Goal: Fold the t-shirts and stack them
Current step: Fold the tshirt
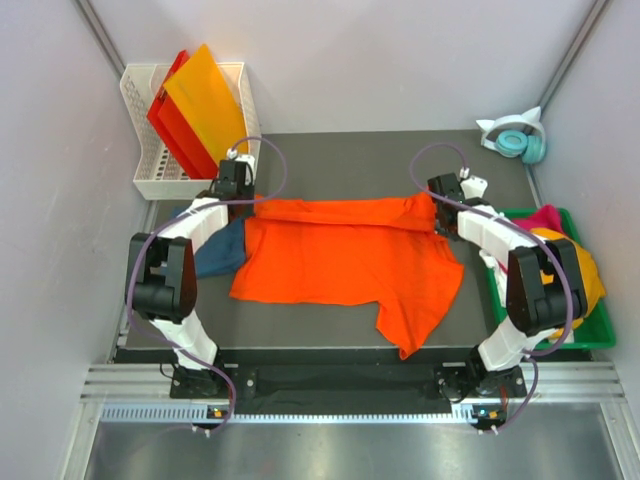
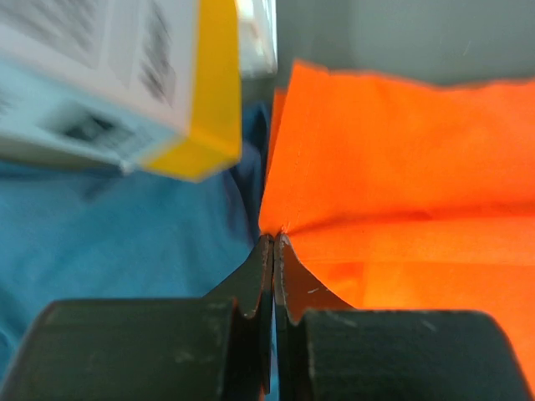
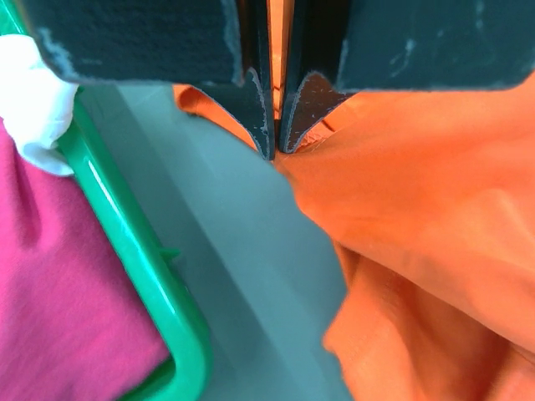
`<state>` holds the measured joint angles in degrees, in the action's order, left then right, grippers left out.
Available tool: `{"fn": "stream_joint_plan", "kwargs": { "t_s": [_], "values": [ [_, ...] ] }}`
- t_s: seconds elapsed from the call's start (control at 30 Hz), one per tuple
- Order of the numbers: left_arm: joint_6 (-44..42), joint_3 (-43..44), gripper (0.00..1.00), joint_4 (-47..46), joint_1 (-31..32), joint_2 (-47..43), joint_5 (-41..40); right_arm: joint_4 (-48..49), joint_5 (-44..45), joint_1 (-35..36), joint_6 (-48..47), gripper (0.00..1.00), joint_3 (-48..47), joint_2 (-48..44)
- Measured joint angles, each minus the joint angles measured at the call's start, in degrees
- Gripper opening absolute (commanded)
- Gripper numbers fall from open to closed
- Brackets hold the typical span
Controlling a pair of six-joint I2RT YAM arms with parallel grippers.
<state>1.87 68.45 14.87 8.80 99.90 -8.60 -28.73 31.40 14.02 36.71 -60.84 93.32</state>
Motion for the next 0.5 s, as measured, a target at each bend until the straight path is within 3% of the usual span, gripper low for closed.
{"fn": "stream_joint_plan", "kwargs": {
  "t_s": [0.4, 0.5],
  "values": [
    [-0.07, -5.44, 0.0, 0.74, 0.0, 0.37, 1.75, -0.26, -1.44, -0.02, 0.9, 0.0, 3.41, 1.29],
    [-0.09, -4.68, 0.07, 0.96, 0.0, 2.54, 1.97, -0.26, -1.84, -0.02, 0.92, 0.04, 3.39, 2.84]
  ]
}}
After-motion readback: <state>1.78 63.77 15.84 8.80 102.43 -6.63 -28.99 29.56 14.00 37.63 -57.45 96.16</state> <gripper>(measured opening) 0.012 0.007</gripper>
